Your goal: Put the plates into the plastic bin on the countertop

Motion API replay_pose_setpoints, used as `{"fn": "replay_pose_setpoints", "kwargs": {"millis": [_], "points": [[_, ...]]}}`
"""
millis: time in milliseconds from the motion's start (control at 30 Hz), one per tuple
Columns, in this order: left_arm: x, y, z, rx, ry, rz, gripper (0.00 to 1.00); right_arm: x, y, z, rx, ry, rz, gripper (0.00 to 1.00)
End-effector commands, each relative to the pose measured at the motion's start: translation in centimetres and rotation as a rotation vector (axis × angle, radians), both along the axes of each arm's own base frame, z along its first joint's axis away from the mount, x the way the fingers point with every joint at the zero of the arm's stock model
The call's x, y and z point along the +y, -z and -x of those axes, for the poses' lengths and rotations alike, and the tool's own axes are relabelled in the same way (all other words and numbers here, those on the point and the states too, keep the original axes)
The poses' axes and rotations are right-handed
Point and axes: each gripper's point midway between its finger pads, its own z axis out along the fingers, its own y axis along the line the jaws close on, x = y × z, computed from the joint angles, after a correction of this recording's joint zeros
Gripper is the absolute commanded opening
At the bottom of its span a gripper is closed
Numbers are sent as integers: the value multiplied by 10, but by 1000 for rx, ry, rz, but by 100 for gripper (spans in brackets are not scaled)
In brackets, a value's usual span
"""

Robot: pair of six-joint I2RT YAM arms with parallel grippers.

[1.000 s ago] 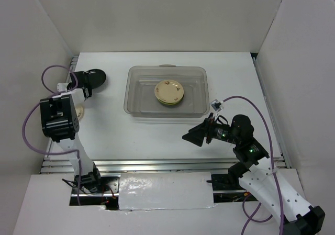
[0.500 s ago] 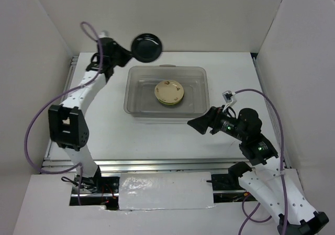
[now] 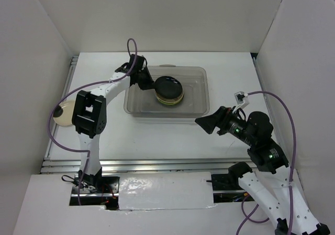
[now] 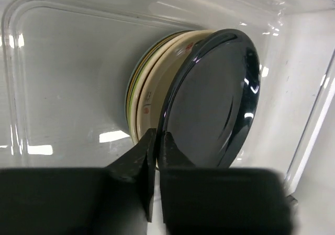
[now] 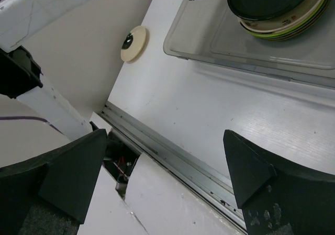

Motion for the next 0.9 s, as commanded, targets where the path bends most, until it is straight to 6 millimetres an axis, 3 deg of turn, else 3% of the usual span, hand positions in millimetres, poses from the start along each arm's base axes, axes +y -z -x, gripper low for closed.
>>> {"fn": "replay_pose_setpoints", "kwargs": {"millis": [0, 67, 100, 133, 167, 200, 233, 267, 300, 333, 367, 400, 433, 467, 500, 533, 600, 633, 667, 700, 733, 800, 833, 867], "points": [[-2, -25, -9, -71, 37, 14, 20, -3, -24, 7, -48, -1, -25, 100], [-5, -33, -8, -89, 62, 2, 50, -3, -27, 9, -57, -6, -26, 100], [-6, -40, -7, -108, 66, -1, 57, -2, -28, 9, -58, -9, -25, 100], [-6, -55, -2, -142, 76, -2, 72, -2, -29, 9, -61, -13, -24, 100], [-4, -65, 1, -162, 73, 1, 72, -2, -29, 8, -61, -11, -24, 100], [-4, -78, 3, -204, 73, 3, 93, -1, -30, 9, -64, -17, -24, 100], [2, -112, 13, -272, 58, 8, 99, 0, -31, 8, -68, -20, -26, 100], [19, -110, 17, -270, -17, -39, 99, 1, -31, 8, -66, -31, -29, 100], [37, -140, 34, -307, -84, -45, 99, 3, -30, 8, -62, -39, -34, 100], [62, -144, 40, -307, -194, -77, 99, 5, -33, 7, -76, -51, -45, 100], [88, -115, 56, -218, -336, -89, 99, 8, -33, 7, -79, -62, -52, 100], [125, -133, 73, -258, -497, -105, 99, 12, -29, 9, -68, -92, -62, 100], [163, -127, 83, -241, -624, -101, 99, 15, -33, 9, -89, -111, -75, 100], [190, -87, 106, -148, -744, -97, 99, 19, -33, 10, -95, -132, -82, 100], [217, -95, 127, -172, -853, -71, 99, 24, -26, 13, -77, -174, -85, 100], [258, -86, 141, -157, -989, -72, 99, 27, -28, 14, -91, -199, -87, 100], [314, -58, 185, -120, -1228, -66, 99, 32, -23, 19, -95, -246, -87, 100], [326, -43, 198, -115, -1280, -83, 99, 33, -21, 20, -92, -257, -87, 100], [337, -47, 208, -149, -1340, -73, 99, 34, -17, 21, -90, -266, -88, 100], [360, -42, 222, -151, -1440, -108, 99, 35, -16, 24, -94, -283, -90, 100], [366, -31, 231, -142, -1491, -103, 99, 36, -15, 25, -93, -290, -92, 100], [385, -28, 239, -165, -1559, -94, 99, 39, -10, 27, -88, -317, -99, 100], [389, -16, 243, -164, -1562, -107, 99, 41, -8, 32, -86, -346, -104, 100], [399, -22, 236, -234, -1582, -84, 99, 42, -4, 34, -84, -359, -99, 100]]}}
